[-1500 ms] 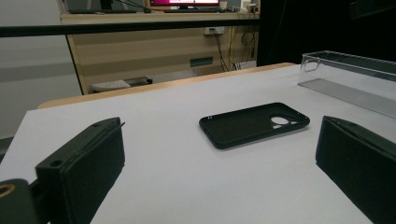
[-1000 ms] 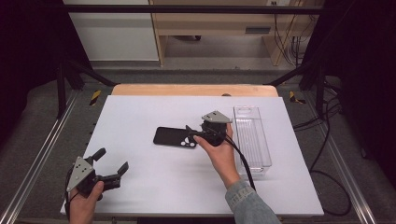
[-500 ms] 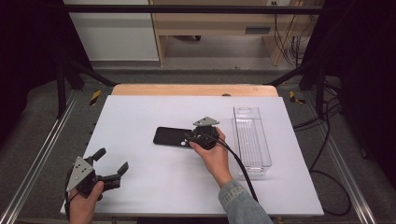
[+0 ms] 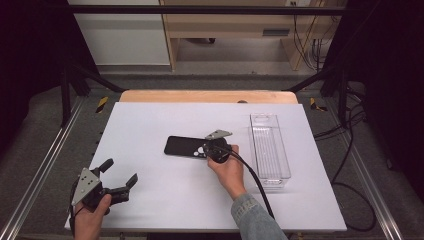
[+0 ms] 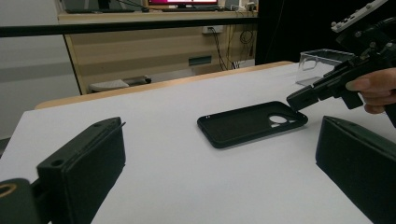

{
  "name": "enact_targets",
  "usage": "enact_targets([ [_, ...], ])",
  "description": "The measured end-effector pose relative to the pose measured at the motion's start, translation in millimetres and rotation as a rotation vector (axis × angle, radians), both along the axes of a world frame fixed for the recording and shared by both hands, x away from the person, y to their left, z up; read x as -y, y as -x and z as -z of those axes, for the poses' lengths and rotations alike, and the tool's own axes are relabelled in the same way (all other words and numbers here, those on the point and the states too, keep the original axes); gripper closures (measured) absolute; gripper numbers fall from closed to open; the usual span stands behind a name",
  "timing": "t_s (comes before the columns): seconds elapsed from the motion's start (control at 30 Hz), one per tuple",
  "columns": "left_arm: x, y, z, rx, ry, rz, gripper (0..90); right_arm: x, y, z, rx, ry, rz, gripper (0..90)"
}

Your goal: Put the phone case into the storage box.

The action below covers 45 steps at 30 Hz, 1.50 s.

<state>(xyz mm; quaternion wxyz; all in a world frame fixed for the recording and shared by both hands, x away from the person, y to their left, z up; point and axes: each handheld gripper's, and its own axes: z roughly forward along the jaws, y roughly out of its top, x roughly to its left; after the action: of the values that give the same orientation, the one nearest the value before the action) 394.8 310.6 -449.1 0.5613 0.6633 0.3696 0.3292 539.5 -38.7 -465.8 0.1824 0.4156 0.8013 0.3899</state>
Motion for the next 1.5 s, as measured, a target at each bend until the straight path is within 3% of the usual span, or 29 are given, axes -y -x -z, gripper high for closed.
enact_targets([
  [0.23,0.1,0.0,0.1,0.000,0.001,0.001,1.5,-1.2,-0.8,5.2,-0.022,0.035,-0.003,90.0],
  [0.37,0.6,-0.2,0.2,-0.001,0.000,0.002,1.5,-5.1,1.6,10.1,-0.033,0.079,-0.032,90.0],
  [0.63,0.7,-0.2,0.2,-0.003,-0.002,0.002,1.5,-7.2,7.4,10.1,-0.050,0.098,-0.051,90.0],
  [0.9,1.9,-0.2,0.3,-0.003,-0.007,0.005,1.5,-0.6,29.4,11.8,-0.070,0.083,-0.060,90.0],
  [1.07,2.7,-0.4,0.5,-0.006,-0.012,0.008,1.5,1.6,44.7,12.6,-0.051,0.100,-0.076,90.0],
  [1.5,3.7,-0.3,0.5,-0.006,-0.012,0.011,1.5,13.7,80.4,12.8,-0.058,0.094,-0.112,90.0],
])
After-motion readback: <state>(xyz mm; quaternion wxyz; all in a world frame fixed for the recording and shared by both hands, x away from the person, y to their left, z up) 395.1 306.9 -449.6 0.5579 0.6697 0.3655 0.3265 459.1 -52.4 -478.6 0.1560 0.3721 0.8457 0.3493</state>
